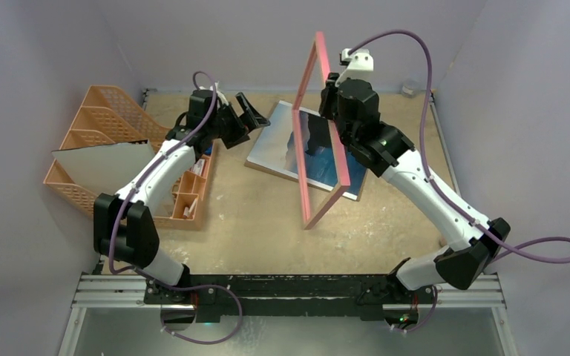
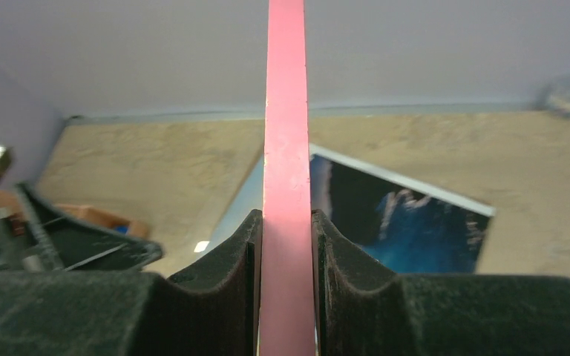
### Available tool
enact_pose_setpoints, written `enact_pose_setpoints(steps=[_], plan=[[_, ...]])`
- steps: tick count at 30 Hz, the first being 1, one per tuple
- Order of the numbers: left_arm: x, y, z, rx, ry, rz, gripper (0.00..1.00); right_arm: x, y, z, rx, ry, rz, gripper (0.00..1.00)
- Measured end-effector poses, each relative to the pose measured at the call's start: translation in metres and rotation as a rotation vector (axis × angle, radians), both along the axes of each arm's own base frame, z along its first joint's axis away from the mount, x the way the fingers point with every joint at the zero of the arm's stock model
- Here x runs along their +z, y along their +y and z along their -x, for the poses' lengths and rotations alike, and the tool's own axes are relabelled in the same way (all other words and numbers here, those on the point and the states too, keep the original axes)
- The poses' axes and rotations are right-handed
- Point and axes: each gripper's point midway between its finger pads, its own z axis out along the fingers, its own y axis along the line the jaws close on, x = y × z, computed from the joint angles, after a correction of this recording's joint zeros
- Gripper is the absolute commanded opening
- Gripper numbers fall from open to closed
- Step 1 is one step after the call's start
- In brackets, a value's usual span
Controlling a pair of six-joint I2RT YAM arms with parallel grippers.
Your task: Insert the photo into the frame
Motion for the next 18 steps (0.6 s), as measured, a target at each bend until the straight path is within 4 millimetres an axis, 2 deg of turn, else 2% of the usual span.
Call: enact_pose_setpoints(steps=[5, 9, 13, 18], plan=[[-0.016, 0.015, -0.002, 0.050, 0.021, -0.075, 0.97, -0.013, 0.031, 0.007, 0.111, 0.053, -0.176, 0.00], [-0.036, 0.030, 0.000, 0.092, 0.050, -0.154, 0.97, -0.047, 0.044, 0.016, 0.144, 0.132, -0.283, 0.00], [-0.058, 0.045, 0.006, 0.118, 0.082, -0.235, 0.97, -0.082, 0.039, 0.026, 0.122, 0.192, -0.336, 0.00], [-0.084, 0.057, 0.018, 0.124, 0.124, -0.309, 0.96, -0.102, 0.014, 0.037, 0.070, 0.198, -0.421, 0.00]])
